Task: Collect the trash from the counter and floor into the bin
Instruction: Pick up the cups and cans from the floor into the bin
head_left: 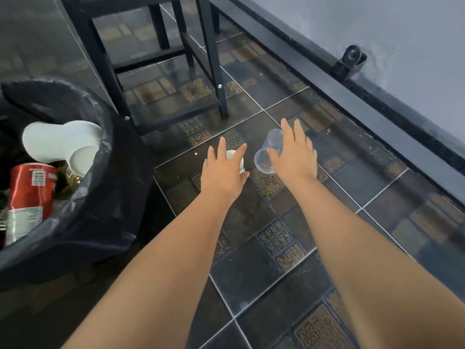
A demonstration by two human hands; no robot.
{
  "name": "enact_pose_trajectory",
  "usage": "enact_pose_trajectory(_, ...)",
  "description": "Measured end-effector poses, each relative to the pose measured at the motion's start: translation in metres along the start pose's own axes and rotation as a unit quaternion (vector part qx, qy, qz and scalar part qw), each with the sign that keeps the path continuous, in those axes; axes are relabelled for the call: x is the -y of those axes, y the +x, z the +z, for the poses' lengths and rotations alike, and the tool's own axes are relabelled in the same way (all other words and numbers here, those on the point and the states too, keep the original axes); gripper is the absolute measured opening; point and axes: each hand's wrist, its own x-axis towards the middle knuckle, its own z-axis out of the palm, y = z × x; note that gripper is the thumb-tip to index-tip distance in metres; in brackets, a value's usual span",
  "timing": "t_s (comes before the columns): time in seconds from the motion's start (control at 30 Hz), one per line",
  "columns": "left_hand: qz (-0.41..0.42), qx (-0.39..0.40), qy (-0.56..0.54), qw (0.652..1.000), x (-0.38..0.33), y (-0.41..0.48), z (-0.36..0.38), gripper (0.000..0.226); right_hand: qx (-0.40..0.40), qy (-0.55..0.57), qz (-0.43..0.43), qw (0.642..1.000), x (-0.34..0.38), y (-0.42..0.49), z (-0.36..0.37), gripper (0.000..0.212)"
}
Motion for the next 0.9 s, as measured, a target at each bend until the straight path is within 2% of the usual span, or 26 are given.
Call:
enact_pose_trajectory(0.13,-0.012,0.003,-0.036,0.999,-0.002,-0.004,-0.002,0.053,0.052,0.011,-0.006,0.999,0.001,0.012,0.005,0.065)
enact_pose_trajectory(0.2,-0.012,-0.013,-0.049,0.999,-0.001,-0.01,-0.005,0.048,0.046,0.043,-0.005,0.998,0.002,0.008,0.008,0.057)
enact_pose_trajectory(0.3,-0.007,-0.041,-0.08,0.996,0.003,-0.021,-0.008,0.049,0.007,0.075,-0.015,0.997,0.004,-0.008,0.007,0.05)
enact_pose_trajectory(0.6,-0.021,-0.18,-0.173,0.968,0.017,-0.066,-0.045,0.05,-0.085,0.14,-0.027,0.986,0.018,-0.054,-0.02,0.056)
enact_pose_trajectory(0.9,0.055,-0.324,-0.199,0.923,0.03,-0.127,-0.122,0.049,-0.185,0.188,-0.091,0.96,0.083,-0.096,-0.075,0.059)
